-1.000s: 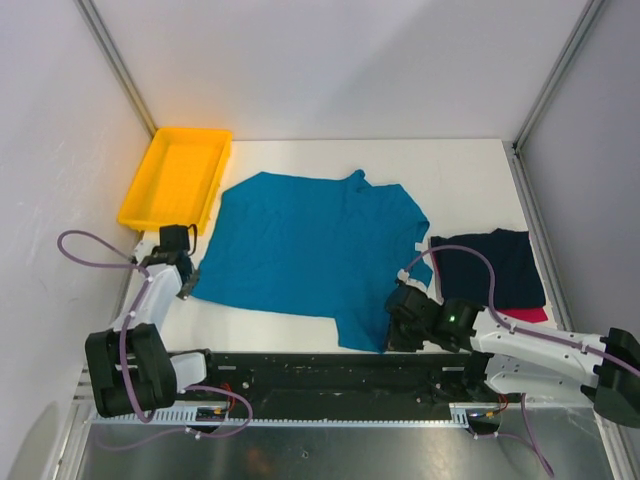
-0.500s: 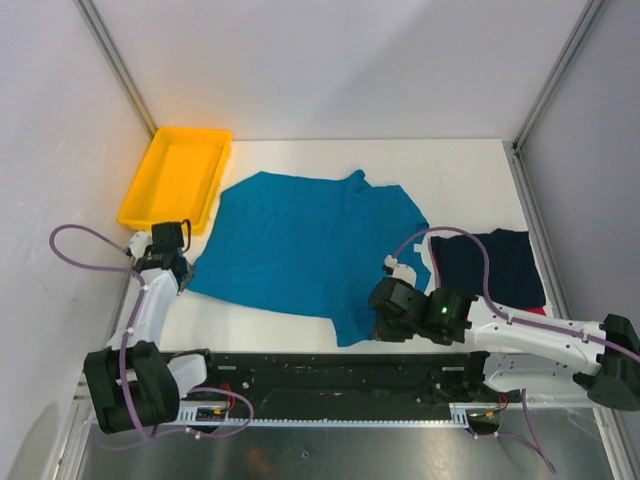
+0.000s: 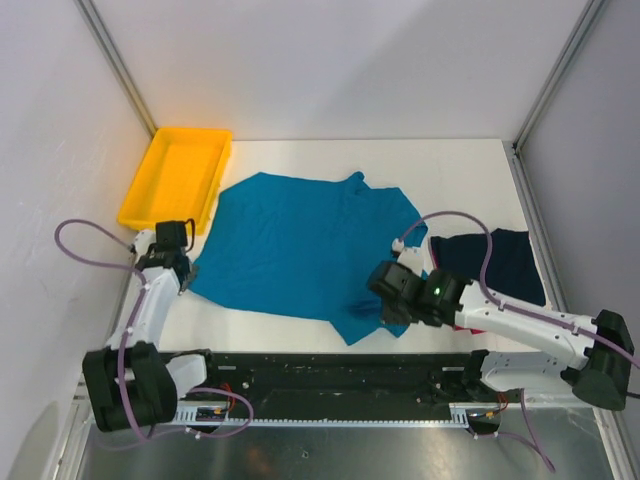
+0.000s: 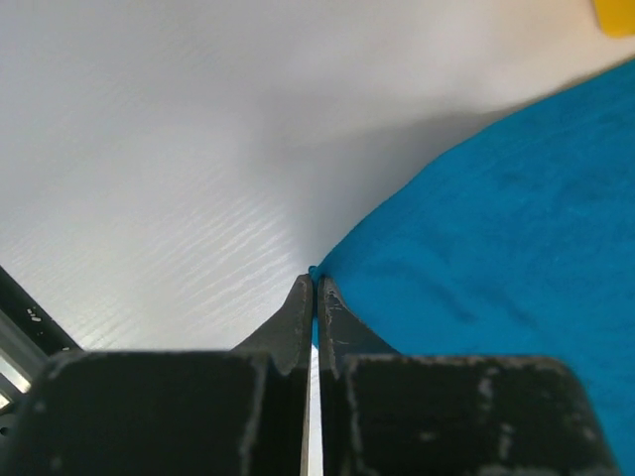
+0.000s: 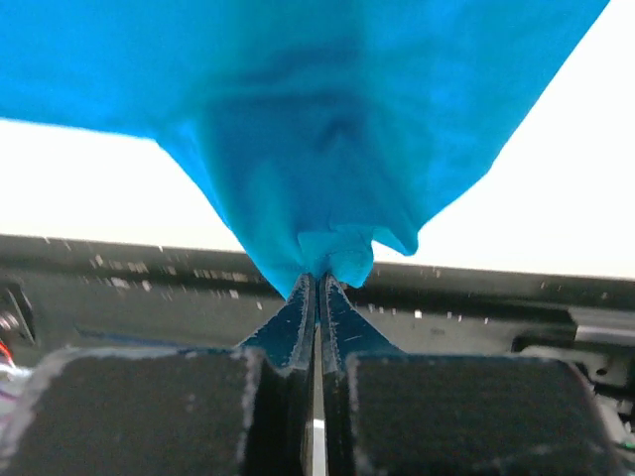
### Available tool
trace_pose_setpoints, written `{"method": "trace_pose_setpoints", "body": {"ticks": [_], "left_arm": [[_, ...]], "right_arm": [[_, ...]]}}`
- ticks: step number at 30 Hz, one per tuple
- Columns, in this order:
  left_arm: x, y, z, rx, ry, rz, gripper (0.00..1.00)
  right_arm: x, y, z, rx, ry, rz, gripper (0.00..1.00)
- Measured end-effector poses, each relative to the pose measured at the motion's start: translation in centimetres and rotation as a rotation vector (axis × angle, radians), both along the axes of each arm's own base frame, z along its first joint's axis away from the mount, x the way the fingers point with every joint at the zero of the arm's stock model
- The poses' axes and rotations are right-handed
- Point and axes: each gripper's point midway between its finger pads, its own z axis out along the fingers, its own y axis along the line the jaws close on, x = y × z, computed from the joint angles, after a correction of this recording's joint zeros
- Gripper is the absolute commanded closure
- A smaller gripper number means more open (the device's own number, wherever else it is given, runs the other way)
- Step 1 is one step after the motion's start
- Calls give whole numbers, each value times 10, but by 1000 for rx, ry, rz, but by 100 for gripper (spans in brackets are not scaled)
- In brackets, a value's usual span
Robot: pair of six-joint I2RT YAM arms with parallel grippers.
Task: Fold and stack the t-shirts
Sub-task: Grap the side of the flattened tshirt closest away from the robot with both arms, then fold the flattened tshirt in 1/3 of the way
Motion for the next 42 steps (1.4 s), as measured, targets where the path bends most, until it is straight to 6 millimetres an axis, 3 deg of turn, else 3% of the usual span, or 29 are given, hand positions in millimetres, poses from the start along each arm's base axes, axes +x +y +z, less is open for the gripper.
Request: {"method": "trace_pose_setpoints", "body": {"ticks": [5,11,19,27,34,42], "left_arm": [[24,-13,-8,-16,85,-55,100],[78,-23,-7,-35,103,-92,100],[118,-24,-15,-54,122,-98,100],[141,-25,-11,-67,97,-107,100],[145,-27,-12,-77,94,-112,100],[148,-31,-12,-95,82,-122,100]], "right_arm": [[59,-7,20,-43,-82,-86,100],[111,-33,5,-131,-97,-149,100],[162,-46,-7,-154,-107,-187,100],[187,-60,-7,-146,-122,-218,100],[209,-57,2,-133,-151,-211,100],[208,-66,0,-176,-144,-222,100]]}}
